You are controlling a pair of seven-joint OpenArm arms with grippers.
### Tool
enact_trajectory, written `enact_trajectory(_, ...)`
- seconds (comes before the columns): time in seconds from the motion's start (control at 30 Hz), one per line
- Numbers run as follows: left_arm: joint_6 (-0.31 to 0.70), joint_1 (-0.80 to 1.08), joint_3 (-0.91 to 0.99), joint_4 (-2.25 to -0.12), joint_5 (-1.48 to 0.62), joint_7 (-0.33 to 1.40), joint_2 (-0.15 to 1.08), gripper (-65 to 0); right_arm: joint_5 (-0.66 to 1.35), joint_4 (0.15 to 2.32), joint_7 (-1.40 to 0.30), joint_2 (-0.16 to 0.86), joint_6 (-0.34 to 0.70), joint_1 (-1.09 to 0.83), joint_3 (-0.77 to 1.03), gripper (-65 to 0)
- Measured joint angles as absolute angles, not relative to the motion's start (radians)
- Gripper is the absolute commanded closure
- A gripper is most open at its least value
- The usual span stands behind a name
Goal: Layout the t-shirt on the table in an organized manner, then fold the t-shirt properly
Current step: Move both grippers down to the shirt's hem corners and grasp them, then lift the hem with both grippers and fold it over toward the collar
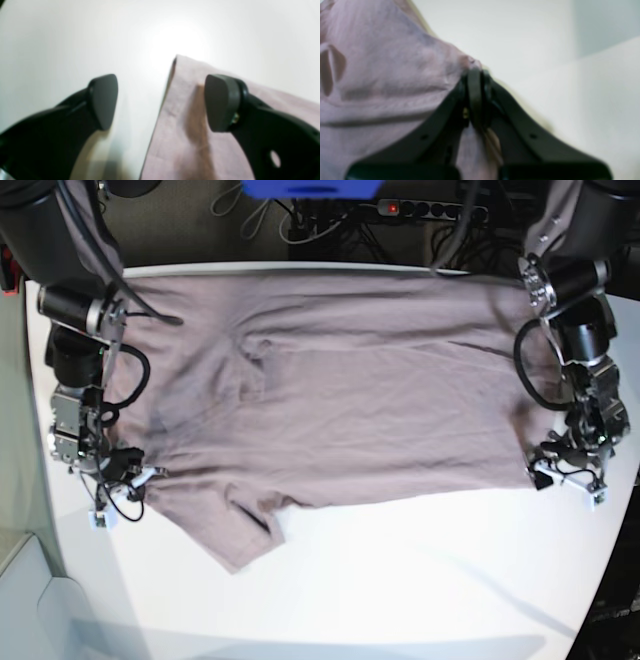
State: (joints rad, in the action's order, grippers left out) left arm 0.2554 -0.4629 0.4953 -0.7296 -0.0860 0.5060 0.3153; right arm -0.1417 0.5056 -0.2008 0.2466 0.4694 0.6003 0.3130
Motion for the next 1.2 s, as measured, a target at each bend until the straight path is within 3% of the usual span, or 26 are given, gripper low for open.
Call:
enact_trajectory(0.33,0.255,-0.505,0.389,-0.559,-0.083,0.312,0.321,-52.5,-0.142,0.506,-0.198,0.246,0.469,0.598,0.313,0.0)
enact_trajectory(0.57,0.251,-0.513,0.319,-0.545,-0.083,0.3,0.324,-50.7,-0.142,0.506,-0.197,0.247,0.469,0.598,0.313,0.0)
enact_trajectory(0.67,0.251,-0.513,0.3,-0.545,-0.086,0.297,0.324,-37.9,-0.142,0.506,-0.197,0.247,0.47,0.598,0.313,0.0)
enact_trajectory(0.83,0.251,-0.513,0.299,-0.545,-0.095,0.29,0.321,-2.4,-0.142,0.506,-0.197,0.247,0.469,0.598,0.313,0.0)
enact_trajectory(0.87,0.252,-0.513,0.299,-0.545,-0.095,0.29,0.32,0.0,-0.142,0.506,-0.197,0.247,0.47,0.598,0.313,0.0)
enact_trajectory(1.03,0.252,-0.513,0.304,-0.556,-0.094,0.302,0.318,0.0,-0.143,0.52,-0.204,0.246,0.492,0.598,0.319,0.0)
enact_trajectory(1.2,0.254,-0.495,0.304,-0.633,-0.087,0.345,0.317,-0.2,-0.156,0.687,-0.287,0.237,0.572,0.54,0.32,0.0)
